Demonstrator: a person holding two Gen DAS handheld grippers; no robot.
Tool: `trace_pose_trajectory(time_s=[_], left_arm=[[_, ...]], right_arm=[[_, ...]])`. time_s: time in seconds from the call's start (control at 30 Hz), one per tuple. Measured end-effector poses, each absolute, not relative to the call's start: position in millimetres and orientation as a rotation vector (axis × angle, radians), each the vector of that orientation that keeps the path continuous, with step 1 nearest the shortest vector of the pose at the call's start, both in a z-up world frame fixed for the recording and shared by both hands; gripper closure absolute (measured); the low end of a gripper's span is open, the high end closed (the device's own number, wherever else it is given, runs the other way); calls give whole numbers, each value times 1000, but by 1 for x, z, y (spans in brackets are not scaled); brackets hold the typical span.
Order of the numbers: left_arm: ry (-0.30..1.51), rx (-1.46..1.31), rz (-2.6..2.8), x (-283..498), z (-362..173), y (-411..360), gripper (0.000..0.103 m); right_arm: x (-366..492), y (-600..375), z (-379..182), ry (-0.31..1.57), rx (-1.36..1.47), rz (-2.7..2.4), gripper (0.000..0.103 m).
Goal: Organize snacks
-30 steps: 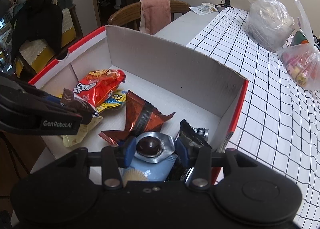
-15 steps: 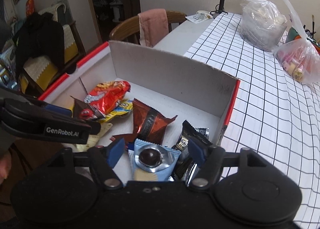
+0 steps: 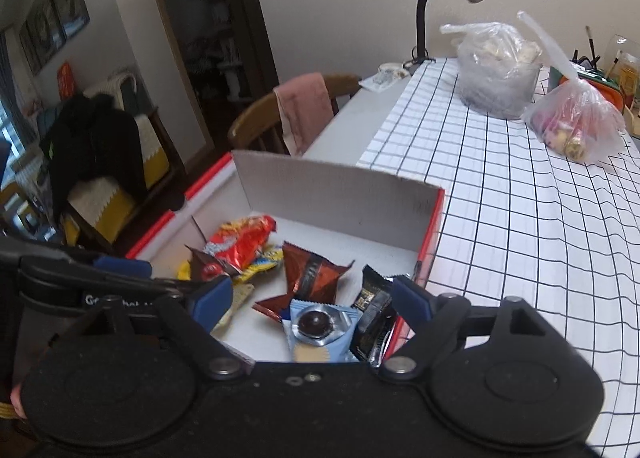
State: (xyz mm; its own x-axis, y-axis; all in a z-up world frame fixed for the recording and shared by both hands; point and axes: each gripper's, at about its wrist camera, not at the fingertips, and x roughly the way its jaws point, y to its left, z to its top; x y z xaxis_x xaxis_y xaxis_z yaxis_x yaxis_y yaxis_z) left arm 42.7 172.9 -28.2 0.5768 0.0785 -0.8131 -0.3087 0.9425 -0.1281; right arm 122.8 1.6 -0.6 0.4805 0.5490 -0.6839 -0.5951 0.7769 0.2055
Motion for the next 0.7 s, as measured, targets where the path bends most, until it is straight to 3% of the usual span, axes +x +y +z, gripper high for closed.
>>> trace_pose_trajectory(time_s=[0.07,0.3,0.43,0.7], left_arm=[[912,-263,221,38,-22,169,17],[835,-233,187,15,1,154,14],[807,-242,160,8,11,151,3],[743,-217,156,-2,23,141,2]], right_arm=[[118,-3,5,793,-47,699,3],[98,-20,23,743,25,693,0],[90,-29,26,729,53,671,0],[73,-44,28,681,88,635,0]])
